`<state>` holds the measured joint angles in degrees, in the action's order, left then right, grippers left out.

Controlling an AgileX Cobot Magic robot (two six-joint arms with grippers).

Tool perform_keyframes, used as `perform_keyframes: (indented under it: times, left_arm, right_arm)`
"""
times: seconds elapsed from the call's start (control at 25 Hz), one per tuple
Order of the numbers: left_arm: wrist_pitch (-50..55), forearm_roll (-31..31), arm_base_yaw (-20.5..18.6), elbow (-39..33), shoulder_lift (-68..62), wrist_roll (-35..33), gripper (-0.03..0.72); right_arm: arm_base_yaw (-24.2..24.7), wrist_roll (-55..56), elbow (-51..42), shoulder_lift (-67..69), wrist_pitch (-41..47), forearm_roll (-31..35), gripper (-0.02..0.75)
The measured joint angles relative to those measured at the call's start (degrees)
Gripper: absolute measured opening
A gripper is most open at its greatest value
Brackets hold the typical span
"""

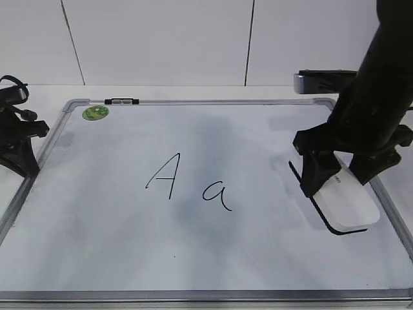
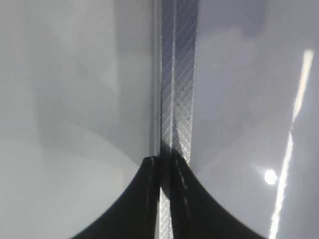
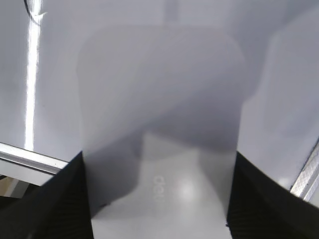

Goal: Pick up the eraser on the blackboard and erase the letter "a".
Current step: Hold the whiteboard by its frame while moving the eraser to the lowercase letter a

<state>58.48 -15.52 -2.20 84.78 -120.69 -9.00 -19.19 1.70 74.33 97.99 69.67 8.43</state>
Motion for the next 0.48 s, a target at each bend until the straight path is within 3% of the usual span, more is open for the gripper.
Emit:
perform_keyframes:
  times: [0.48]
  left_arm:
    - [0.0,-0.2,0.0,0.0,0.0,0.0,0.015]
  right_arm:
    - [-1.5,-0.5,5.6,7.1,0.0,-1.4,0.536]
